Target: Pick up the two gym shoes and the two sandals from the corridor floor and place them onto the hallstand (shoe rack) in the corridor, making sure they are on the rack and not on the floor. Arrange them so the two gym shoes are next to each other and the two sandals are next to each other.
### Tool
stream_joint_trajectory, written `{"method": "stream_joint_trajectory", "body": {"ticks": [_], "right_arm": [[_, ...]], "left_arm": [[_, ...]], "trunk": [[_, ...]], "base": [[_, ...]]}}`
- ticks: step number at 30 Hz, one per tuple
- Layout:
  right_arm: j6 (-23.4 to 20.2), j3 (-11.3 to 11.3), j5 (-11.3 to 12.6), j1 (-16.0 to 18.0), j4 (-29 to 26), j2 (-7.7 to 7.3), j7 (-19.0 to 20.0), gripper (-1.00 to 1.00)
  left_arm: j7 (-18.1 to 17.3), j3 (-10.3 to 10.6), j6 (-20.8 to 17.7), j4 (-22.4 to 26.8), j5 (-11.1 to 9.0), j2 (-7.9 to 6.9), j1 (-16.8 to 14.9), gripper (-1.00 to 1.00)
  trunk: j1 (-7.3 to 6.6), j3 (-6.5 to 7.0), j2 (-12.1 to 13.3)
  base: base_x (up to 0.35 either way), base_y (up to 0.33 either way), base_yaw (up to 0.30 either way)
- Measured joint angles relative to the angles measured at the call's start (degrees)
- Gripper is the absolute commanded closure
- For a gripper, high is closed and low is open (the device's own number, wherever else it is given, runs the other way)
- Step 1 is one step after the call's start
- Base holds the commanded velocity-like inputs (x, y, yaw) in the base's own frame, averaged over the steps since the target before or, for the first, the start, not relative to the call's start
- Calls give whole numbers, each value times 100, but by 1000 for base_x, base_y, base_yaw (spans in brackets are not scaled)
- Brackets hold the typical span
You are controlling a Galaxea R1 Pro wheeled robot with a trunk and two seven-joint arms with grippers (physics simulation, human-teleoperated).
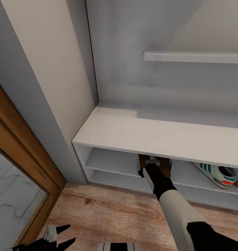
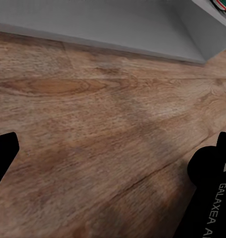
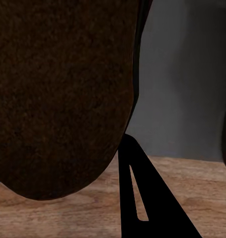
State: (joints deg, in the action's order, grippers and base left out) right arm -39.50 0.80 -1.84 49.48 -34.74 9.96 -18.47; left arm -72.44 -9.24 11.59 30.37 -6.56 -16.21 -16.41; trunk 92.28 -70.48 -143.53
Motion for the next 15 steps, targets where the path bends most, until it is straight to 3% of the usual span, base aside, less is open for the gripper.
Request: {"method": "stream_joint_trajectory", "body": {"ticks": [15], "right_arm": [[0,-8,-1,0,8,0,-2,-100]], "left_arm": [[0,-1,0,0,0,-1,0,-100]], "trunk": [[0,0,0]], "base": [[0,0,0]]}}
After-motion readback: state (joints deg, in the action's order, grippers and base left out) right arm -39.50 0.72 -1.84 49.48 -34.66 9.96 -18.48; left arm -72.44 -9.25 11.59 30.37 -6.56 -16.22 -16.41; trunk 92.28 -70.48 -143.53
